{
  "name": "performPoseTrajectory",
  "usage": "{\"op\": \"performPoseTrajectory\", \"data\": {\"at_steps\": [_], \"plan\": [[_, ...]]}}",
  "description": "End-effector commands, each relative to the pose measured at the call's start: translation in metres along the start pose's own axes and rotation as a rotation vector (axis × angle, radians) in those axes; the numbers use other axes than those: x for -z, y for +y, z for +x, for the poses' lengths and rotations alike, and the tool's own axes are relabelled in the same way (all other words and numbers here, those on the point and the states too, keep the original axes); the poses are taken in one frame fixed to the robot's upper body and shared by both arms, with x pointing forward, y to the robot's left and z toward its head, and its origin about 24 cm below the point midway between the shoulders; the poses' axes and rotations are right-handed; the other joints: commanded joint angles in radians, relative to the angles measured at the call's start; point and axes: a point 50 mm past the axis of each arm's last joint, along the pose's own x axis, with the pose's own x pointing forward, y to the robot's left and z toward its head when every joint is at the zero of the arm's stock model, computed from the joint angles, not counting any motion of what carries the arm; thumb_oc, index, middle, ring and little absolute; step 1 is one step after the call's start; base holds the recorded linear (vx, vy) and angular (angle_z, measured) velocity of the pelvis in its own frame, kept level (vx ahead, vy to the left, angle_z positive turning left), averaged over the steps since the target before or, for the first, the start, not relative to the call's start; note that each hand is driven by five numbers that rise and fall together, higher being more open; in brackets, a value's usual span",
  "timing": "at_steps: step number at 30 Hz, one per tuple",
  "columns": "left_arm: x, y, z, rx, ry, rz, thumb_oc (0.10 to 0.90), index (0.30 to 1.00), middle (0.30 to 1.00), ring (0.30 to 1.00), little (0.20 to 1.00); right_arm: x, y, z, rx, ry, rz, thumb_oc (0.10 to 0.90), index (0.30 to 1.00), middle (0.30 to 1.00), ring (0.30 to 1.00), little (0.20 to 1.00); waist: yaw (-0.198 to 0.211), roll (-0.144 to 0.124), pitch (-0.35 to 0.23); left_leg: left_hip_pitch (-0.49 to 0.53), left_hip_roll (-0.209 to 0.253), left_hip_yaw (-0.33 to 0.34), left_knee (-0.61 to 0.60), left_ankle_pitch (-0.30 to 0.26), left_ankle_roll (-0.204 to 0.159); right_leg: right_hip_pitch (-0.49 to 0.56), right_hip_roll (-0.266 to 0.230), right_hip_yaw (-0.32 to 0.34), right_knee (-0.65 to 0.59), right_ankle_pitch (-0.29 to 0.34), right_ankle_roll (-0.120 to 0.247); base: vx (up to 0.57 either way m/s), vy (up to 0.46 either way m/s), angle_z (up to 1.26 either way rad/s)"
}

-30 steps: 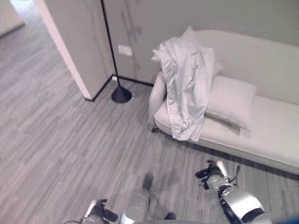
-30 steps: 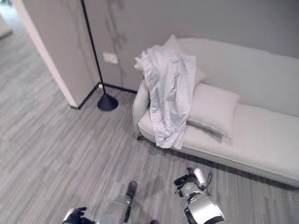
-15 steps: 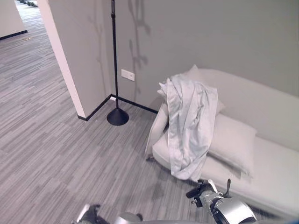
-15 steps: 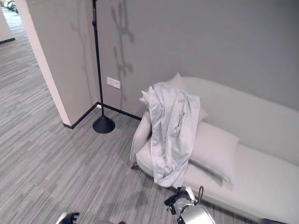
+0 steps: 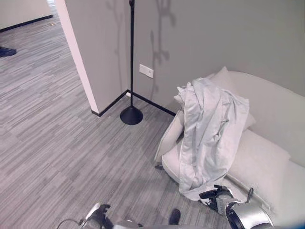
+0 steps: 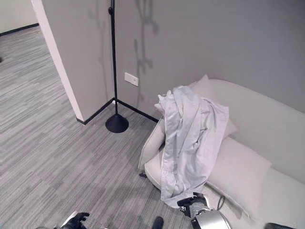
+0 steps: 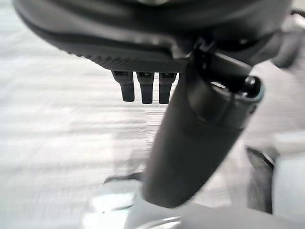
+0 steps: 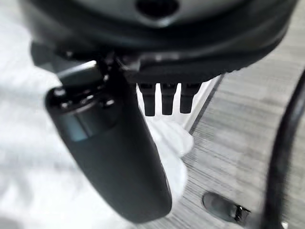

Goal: Hang the clothes on the sofa on the clothes rack.

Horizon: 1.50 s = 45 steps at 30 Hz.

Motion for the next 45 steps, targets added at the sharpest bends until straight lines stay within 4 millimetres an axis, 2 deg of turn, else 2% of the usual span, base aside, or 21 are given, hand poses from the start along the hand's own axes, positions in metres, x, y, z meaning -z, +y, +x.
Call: {"op": "performPoseTrajectory", "data": {"at_steps": [1, 7, 10, 11, 13, 19, 23, 24, 26, 27, 30, 35, 36, 37, 39, 40, 41, 42, 43, 44, 45], "plan": [[-0.007, -0.005, 0.0, 0.006, 0.005, -0.018, 0.8, 0.9, 0.9, 0.9, 0.9, -0.036, -0.044, 0.004, 0.142, -0.09, 0.158, 0.8, 0.9, 0.9, 0.9, 0.9, 0.044, 0.03, 0.014, -0.104, 0.09, -0.019, -0.04, 0.035, -0.062, 0.033, -0.015, -0.024, 0.006, -0.03, 0.091, 0.04, -0.067, 0.35], [-0.014, -0.012, 0.0, 0.011, -0.026, 0.033, 0.8, 0.9, 0.9, 0.9, 0.9, -0.029, -0.053, 0.005, 0.212, -0.065, 0.281, 0.8, 0.9, 0.9, 0.9, 0.9, 0.041, 0.066, 0.019, -0.19, 0.116, -0.06, -0.04, 0.067, -0.096, -0.007, -0.001, -0.077, 0.006, -0.063, 0.083, 0.01, -0.072, 0.29], [-0.031, -0.014, 0.001, 0.008, -0.084, 0.008, 0.8, 0.9, 0.9, 0.9, 0.9, -0.037, -0.058, 0.004, 0.249, -0.082, 0.363, 0.8, 0.9, 0.9, 0.9, 0.9, 0.038, 0.089, 0.035, -0.252, 0.122, -0.079, -0.04, 0.09, -0.108, -0.048, 0.005, -0.091, 0.006, -0.07, 0.078, -0.04, -0.027, 0.27], [-0.043, -0.015, 0.001, 0.005, -0.133, 0.002, 0.8, 0.9, 0.9, 0.9, 0.9, -0.044, -0.062, 0.003, 0.279, -0.104, 0.382, 0.8, 0.9, 0.9, 0.9, 0.9, 0.042, 0.108, 0.05, -0.28, 0.129, -0.08, -0.04, 0.095, -0.118, -0.068, 0.014, -0.1, 0.006, -0.076, 0.074, -0.03, -0.017, 0.14], [-0.051, -0.017, 0.0, 0.005, -0.163, 0.02, 0.8, 0.9, 0.9, 0.9, 0.9, -0.049, -0.062, 0.002, 0.285, -0.119, 0.384, 0.8, 0.9, 0.9, 0.9, 0.9, 0.038, 0.116, 0.056, -0.307, 0.122, -0.087, -0.04, 0.109, -0.122, -0.088, 0.01, -0.107, 0.006, -0.07, 0.074, -0.04, -0.019, 0.19], [-0.083, -0.028, -0.003, 0.048, -0.279, 0.101, 0.8, 0.9, 0.9, 0.9, 0.9, -0.05, -0.049, 0.001, 0.249, -0.086, 0.399, 0.8, 0.9, 0.9, 0.9, 0.9, 0.04, 0.154, 0.081, -0.376, 0.127, -0.096, -0.04, 0.12, -0.136, -0.132, 0.02, -0.129, 0.006, -0.079, 0.067, 0.0, -0.012, 0.12], [-0.104, -0.03, -0.006, 0.049, -0.366, 0.144, 0.8, 0.9, 0.9, 0.9, 0.9, -0.063, -0.059, -0.001, 0.287, -0.11, 0.442, 0.8, 0.9, 0.9, 0.9, 0.9, 0.047, 0.182, 0.11, -0.423, 0.118, -0.103, -0.04, 0.136, -0.143, -0.163, 0.013, -0.145, 0.006, -0.08, 0.069, -0.02, 0.008, 0.1], [-0.115, -0.032, -0.009, 0.053, -0.419, 0.189, 0.8, 0.9, 0.9, 0.9, 0.9, -0.071, -0.073, -0.002, 0.332, -0.121, 0.485, 0.8, 0.9, 0.9, 0.9, 0.9, 0.059, 0.202, 0.128, -0.453, 0.111, -0.104, -0.04, 0.146, -0.149, -0.179, 0.007, -0.16, 0.006, -0.083, 0.071, -0.02, -0.003, 0.19], [-0.118, -0.034, -0.011, 0.06, -0.44, 0.211, 0.8, 0.9, 0.9, 0.9, 0.9, -0.075, -0.078, -0.003, 0.338, -0.131, 0.503, 0.8, 0.9, 0.9, 0.9, 0.9, 0.065, 0.211, 0.132, -0.463, 0.11, -0.105, -0.04, 0.148, -0.151, -0.184, 0.005, -0.169, 0.006, -0.085, 0.071, 0.0, -0.017, 0.25], [-0.124, -0.036, -0.013, 0.065, -0.486, 0.261, 0.8, 0.9, 0.9, 0.9, 0.9, -0.085, -0.092, -0.005, 0.361, -0.159, 0.559, 0.8, 0.9, 0.9, 0.9, 0.9, 0.077, 0.228, 0.15, -0.491, 0.106, -0.105, -0.04, 0.154, -0.156, -0.197, 0.001, -0.187, 0.006, -0.089, 0.073, 0.0, -0.031, 0.26], [-0.13, -0.038, -0.016, 0.075, -0.52, 0.265, 0.8, 0.9, 0.9, 0.9, 0.9, -0.102, -0.1, -0.008, 0.363, -0.208, 0.58, 0.8, 0.9, 0.9, 0.9, 0.9, 0.089, 0.246, 0.161, -0.514, 0.098, -0.104, -0.04, 0.161, -0.161, -0.212, -0.003, -0.203, 0.006, -0.091, 0.072, 0.01, -0.018, 0.29], [-0.13, -0.034, -0.016, 0.073, -0.527, 0.248, 0.8, 0.9, 0.9, 0.9, 0.9, -0.138, -0.09, -0.019, 0.307, -0.318, 0.498, 0.8, 0.9, 0.9, 0.9, 0.9, 0.105, 0.258, 0.161, -0.521, 0.111, -0.097, -0.04, 0.138, -0.169, -0.217, 0.017, -0.199, 0.006, -0.123, 0.07, 0.06, -0.054, 0.1], [-0.132, -0.034, -0.017, 0.075, -0.539, 0.259, 0.8, 0.9, 0.9, 0.9, 0.9, -0.147, -0.089, -0.022, 0.298, -0.338, 0.513, 0.8, 0.9, 0.9, 0.9, 0.9, 0.108, 0.259, 0.168, -0.536, 0.098, -0.103, -0.04, 0.166, -0.17, -0.23, 0.007, -0.214, 0.006, -0.095, 0.067, 0.0, 0.0, 0.0], [-0.132, -0.034, -0.016, 0.074, -0.538, 0.257, 0.8, 0.9, 0.9, 0.9, 0.9, -0.147, -0.088, -0.022, 0.297, -0.339, 0.511, 0.8, 0.9, 0.9, 0.9, 0.9, 0.105, 0.258, 0.161, -0.528, 0.11, -0.098, -0.04, 0.139, -0.171, -0.222, 0.018, -0.202, 0.006, -0.123, 0.07, 0.02, -0.037, 0.01], [-0.138, -0.035, -0.019, 0.08, -0.574, 0.292, 0.8, 0.9, 0.9, 0.9, 0.9, -0.178, -0.079, -0.035, 0.25, -0.438, 0.562, 0.8, 0.9, 0.9, 0.9, 0.9, 0.112, 0.262, 0.165, -0.549, 0.1, -0.099, -0.04, 0.166, -0.177, -0.237, 0.011, -0.22, 0.006, -0.101, 0.064, 0.03, -0.042, 0.0], [-0.138, -0.035, -0.019, 0.079, -0.574, 0.29, 0.8, 0.9, 0.9, 0.9, 0.9, -0.178, -0.079, -0.035, 0.249, -0.439, 0.561, 0.8, 0.9, 0.9, 0.9, 0.9, 0.108, 0.261, 0.158, -0.542, 0.11, -0.095, -0.04, 0.142, -0.178, -0.23, 0.02, -0.209, 0.006, -0.127, 0.068, -0.06, 0.029, 0.01], [-0.145, -0.034, -0.021, 0.075, -0.608, 0.312, 0.8, 0.9, 0.9, 0.9, 0.9, -0.198, -0.069, -0.045, 0.215, -0.499, 0.56, 0.8, 0.9, 0.9, 0.9, 0.9, 0.114, 0.261, 0.164, -0.555, 0.1, -0.099, -0.04, 0.167, -0.181, -0.24, 0.012, -0.226, 0.006, -0.102, 0.064, 0.09, -0.084, 0.01], [-0.145, -0.034, -0.021, 0.074, -0.608, 0.31, 0.8, 0.9, 0.9, 0.9, 0.9, -0.199, -0.069, -0.046, 0.214, -0.501, 0.559, 0.8, 0.9, 0.9, 0.9, 0.9, 0.109, 0.26, 0.157, -0.549, 0.11, -0.095, -0.04, 0.143, -0.181, -0.232, 0.021, -0.215, 0.006, -0.128, 0.067, -0.07, 0.033, 0.03], [-0.148, -0.033, -0.022, 0.073, -0.623, 0.317, 0.8, 0.9, 0.9, 0.9, 0.9, -0.208, -0.062, -0.051, 0.189, -0.528, 0.561, 0.8, 0.9, 0.9, 0.9, 0.9, 0.114, 0.259, 0.164, -0.558, 0.101, -0.1, -0.04, 0.166, -0.183, -0.242, 0.013, -0.228, 0.006, -0.103, 0.063, 0.01, -0.034, 0.03], [-0.154, -0.032, -0.025, 0.073, -0.657, 0.322, 0.8, 0.9, 0.9, 0.9, 0.9, -0.228, -0.048, -0.065, 0.139, -0.592, 0.554, 0.8, 0.9, 0.9, 0.9, 0.9, 0.121, 0.257, 0.162, -0.564, 0.103, -0.101, -0.04, 0.168, -0.186, -0.244, 0.017, -0.23, 0.006, -0.105, 0.064, 0.01, -0.035, 0.06], [-0.155, -0.031, -0.025, 0.071, -0.656, 0.319, 0.8, 0.9, 0.9, 0.9, 0.9, -0.229, -0.048, -0.065, 0.137, -0.593, 0.553, 0.8, 0.9, 0.9, 0.9, 0.9, 0.116, 0.255, 0.155, -0.558, 0.113, -0.097, -0.04, 0.144, -0.186, -0.237, 0.026, -0.219, 0.006, -0.131, 0.067, 0.0, -0.038, 0.03]]}}
